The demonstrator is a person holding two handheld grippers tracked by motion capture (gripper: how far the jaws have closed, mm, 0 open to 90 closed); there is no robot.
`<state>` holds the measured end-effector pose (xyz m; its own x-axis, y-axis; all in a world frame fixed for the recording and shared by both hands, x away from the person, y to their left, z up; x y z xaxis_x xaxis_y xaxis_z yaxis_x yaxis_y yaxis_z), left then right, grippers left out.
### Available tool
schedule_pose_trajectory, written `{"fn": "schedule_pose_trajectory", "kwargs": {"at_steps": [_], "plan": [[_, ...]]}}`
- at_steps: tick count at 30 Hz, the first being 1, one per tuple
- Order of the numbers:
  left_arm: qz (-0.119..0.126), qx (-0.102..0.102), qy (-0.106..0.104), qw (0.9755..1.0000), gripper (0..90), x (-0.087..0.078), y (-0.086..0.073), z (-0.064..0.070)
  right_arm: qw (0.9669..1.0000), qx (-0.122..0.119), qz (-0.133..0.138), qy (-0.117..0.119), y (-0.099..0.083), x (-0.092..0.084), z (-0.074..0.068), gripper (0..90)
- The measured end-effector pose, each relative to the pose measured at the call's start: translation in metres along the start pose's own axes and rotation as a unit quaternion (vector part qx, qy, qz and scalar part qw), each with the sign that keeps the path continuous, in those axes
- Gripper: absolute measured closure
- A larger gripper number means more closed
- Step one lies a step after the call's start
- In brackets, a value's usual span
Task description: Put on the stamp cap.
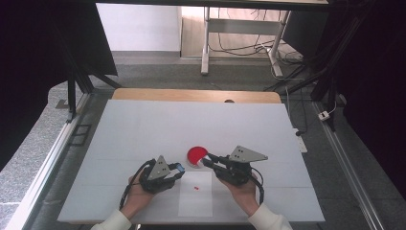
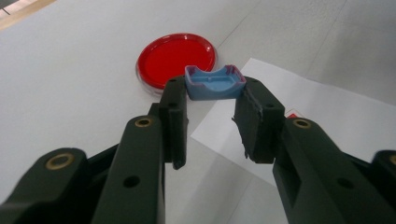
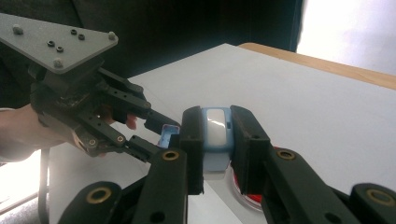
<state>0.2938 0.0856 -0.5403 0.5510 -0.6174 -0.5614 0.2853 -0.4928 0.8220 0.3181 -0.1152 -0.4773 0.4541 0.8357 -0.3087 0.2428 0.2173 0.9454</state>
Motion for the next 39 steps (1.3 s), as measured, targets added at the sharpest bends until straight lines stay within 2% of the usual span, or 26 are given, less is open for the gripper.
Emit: {"fn": "schedule_pose_trajectory", "kwargs": {"at_steps": [15,24,39], "plan": [[-0.005,0.010,-0.022,0.9997,64.5,0.022,0.014,0.014,1.0000,0.000,-0.003,0.000,-0.001,0.001,-0.001,75.1],[-0.005,0.015,-0.028,0.9995,64.5,0.035,0.022,0.021,1.0000,0.000,-0.007,-0.001,-0.003,0.002,0.000,75.1],[0.002,0.016,-0.027,0.9995,64.5,0.037,0.025,0.024,1.0000,0.001,-0.008,-0.002,-0.005,0.004,-0.002,75.0]]}}
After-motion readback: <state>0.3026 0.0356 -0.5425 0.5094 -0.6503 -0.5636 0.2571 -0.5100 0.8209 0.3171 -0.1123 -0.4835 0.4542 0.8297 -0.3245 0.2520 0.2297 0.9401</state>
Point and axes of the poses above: each handheld gripper's, and its own axes: x roughly forward along the jaws, y roughly out of its top, z roughly to its right, the point moved 5 cm from there along x, roughly forward along the jaws
